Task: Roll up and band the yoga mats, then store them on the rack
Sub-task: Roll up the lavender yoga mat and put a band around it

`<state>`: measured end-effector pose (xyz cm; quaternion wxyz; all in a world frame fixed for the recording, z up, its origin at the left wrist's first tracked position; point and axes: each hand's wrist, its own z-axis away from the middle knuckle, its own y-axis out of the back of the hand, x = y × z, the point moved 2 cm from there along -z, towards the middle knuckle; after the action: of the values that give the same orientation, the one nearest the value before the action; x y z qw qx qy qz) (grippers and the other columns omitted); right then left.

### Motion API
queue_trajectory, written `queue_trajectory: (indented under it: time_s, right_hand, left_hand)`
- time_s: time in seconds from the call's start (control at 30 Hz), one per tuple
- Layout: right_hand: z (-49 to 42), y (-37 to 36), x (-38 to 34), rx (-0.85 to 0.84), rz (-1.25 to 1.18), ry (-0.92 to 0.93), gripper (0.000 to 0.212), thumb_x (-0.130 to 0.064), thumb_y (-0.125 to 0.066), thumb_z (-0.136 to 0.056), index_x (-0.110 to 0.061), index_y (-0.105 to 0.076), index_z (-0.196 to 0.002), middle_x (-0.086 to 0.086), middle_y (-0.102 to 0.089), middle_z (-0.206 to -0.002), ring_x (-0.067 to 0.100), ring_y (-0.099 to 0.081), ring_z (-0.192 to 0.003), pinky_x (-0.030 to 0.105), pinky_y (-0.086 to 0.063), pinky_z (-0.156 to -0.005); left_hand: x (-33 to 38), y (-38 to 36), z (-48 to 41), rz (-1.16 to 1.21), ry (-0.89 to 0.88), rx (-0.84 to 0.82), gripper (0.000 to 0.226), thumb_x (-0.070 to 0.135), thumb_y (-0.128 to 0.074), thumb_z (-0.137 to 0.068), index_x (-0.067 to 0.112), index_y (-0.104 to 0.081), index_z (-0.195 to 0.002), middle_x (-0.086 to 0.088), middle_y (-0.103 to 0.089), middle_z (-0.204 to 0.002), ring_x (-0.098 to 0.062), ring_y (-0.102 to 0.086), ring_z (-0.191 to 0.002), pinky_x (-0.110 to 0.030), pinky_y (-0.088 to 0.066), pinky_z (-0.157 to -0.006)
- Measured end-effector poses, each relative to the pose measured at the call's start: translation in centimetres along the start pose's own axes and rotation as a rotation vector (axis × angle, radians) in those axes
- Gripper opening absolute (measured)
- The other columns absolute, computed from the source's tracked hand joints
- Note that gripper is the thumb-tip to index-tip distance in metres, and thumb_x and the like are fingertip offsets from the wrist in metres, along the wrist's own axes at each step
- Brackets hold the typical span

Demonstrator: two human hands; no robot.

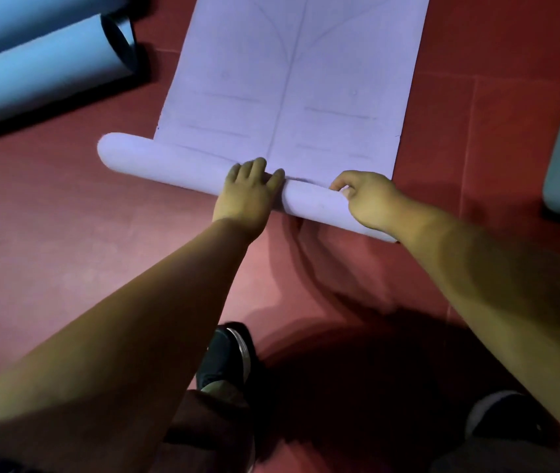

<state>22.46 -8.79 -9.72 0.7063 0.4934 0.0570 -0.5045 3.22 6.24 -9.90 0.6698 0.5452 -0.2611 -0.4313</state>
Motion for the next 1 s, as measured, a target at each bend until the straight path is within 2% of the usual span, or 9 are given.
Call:
queue_trajectory:
  time_s: [0.07,0.13,0.2,0.27,0.4,0.47,0.63,0.77,1.0]
  right_hand:
    - [0.4,1.2,0.2,0.024,0.032,0.033,0.032,-0.009,-0.045,-0.105,-0.03,-0.069,-0.111,-0.004,-0.063,-0.095,0.02,-0.057,-0.084,0.03,-0.041,-0.07]
    - [0.9,2.1,0.7,0.088,0.181,0.084,0.032,-0.005,-0.049,-0.097,-0.025,-0.068,-0.113,0.002,-0.065,-0.101,0.028,-0.059,-0.093,0.034,-0.043,-0.078]
    - [1.5,2.5,1.0,0.305,0.465,0.182,0.029,-0.008,-0.058,-0.091,-0.016,-0.073,-0.113,0.008,-0.065,-0.109,0.037,-0.056,-0.105,0.042,-0.039,-0.09]
    - [2.4,2.5,0.7,0.454,0.598,0.258,0.025,-0.022,-0.062,-0.092,-0.012,-0.073,-0.112,0.011,-0.061,-0.111,0.038,-0.054,-0.105,0.047,-0.039,-0.09]
    - [3.7,0.4,-0.3,0.355,0.619,0.319,0.058,-0.053,-0.066,-0.091,-0.01,-0.061,-0.13,0.013,-0.056,-0.123,0.038,-0.053,-0.109,0.051,-0.045,-0.095]
    - [3.9,-0.2,-0.4,0.324,0.613,0.262,0.067,-0.056,-0.071,-0.089,-0.009,-0.057,-0.134,0.014,-0.055,-0.126,0.039,-0.053,-0.111,0.052,-0.045,-0.098]
    - [4.0,1.1,-0.5,0.326,0.567,0.287,0.043,-0.038,-0.071,-0.098,-0.011,-0.061,-0.13,0.012,-0.058,-0.122,0.039,-0.053,-0.112,0.05,-0.044,-0.099]
    - [4.6,3.0,-1.3,0.294,0.564,0.34,0.031,-0.031,-0.069,-0.1,-0.008,-0.062,-0.119,0.012,-0.06,-0.116,0.037,-0.054,-0.112,0.05,-0.045,-0.096]
    - [7.4,5.4,-3.3,0.304,0.617,0.275,0.03,-0.035,-0.061,-0.104,-0.009,-0.053,-0.117,0.012,-0.059,-0.117,0.036,-0.054,-0.112,0.047,-0.041,-0.097]
  left_hand:
    - [0.4,0.8,-0.8,-0.019,-0.018,0.061,0.054,0.01,-0.07,-0.087,0.02,-0.056,-0.138,-0.01,-0.055,-0.126,-0.036,-0.057,-0.115,-0.049,-0.04,-0.113]
    - [1.1,1.6,-1.5,0.004,-0.056,0.056,0.041,0.009,-0.07,-0.088,0.02,-0.06,-0.126,-0.006,-0.058,-0.115,-0.033,-0.06,-0.106,-0.045,-0.046,-0.098]
    - [2.0,2.5,-2.1,0.018,-0.082,0.043,0.036,0.008,-0.068,-0.089,0.021,-0.061,-0.122,-0.002,-0.06,-0.112,-0.031,-0.061,-0.103,-0.042,-0.045,-0.084]
    - [2.7,3.2,-2.5,0.031,-0.083,0.046,0.036,0.005,-0.064,-0.089,0.022,-0.061,-0.121,0.0,-0.061,-0.109,-0.029,-0.061,-0.101,-0.039,-0.038,-0.077]
    - [3.3,4.1,-2.7,0.065,-0.066,0.023,0.033,0.01,-0.062,-0.094,0.02,-0.061,-0.126,-0.002,-0.064,-0.112,-0.031,-0.063,-0.104,-0.039,-0.035,-0.077]
    - [3.3,4.4,-2.5,0.115,-0.049,-0.005,0.024,0.017,-0.062,-0.099,0.017,-0.061,-0.123,-0.006,-0.064,-0.114,-0.034,-0.063,-0.105,-0.04,-0.036,-0.076]
    - [3.4,5.1,-1.7,0.27,-0.021,-0.06,0.026,0.032,-0.065,-0.101,0.011,-0.057,-0.114,-0.013,-0.065,-0.114,-0.039,-0.063,-0.103,-0.042,-0.043,-0.08]
    - [3.2,6.6,-1.3,0.325,-0.03,-0.06,0.029,0.041,-0.067,-0.1,0.016,-0.059,-0.113,-0.008,-0.062,-0.112,-0.034,-0.061,-0.103,-0.043,-0.043,-0.086]
    - [2.9,10.2,0.0,0.159,-0.042,0.127,0.054,0.053,-0.077,-0.088,0.012,-0.066,-0.12,-0.013,-0.053,-0.12,-0.038,-0.049,-0.114,-0.045,-0.04,-0.09]
